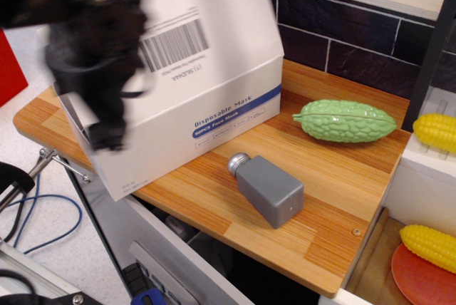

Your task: Close white1fbox flap

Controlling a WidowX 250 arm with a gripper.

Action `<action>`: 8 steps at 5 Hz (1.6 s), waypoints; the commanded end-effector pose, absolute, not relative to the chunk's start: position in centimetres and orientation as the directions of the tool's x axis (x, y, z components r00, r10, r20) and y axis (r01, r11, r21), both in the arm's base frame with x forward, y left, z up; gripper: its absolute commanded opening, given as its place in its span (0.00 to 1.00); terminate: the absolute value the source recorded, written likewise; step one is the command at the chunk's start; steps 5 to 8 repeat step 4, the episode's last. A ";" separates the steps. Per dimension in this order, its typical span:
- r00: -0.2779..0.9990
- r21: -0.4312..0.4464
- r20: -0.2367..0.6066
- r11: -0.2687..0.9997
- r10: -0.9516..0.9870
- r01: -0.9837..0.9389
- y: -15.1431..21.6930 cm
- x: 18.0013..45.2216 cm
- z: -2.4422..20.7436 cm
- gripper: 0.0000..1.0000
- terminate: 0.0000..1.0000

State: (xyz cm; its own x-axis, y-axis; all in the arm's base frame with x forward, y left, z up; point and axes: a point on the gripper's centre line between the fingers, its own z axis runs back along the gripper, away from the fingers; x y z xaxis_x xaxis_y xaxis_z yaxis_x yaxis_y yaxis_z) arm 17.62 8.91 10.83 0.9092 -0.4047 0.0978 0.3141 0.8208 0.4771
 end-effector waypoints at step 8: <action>0.916 0.160 0.056 0.910 -0.396 0.383 12.2 19.8 9.5 1.00 1.00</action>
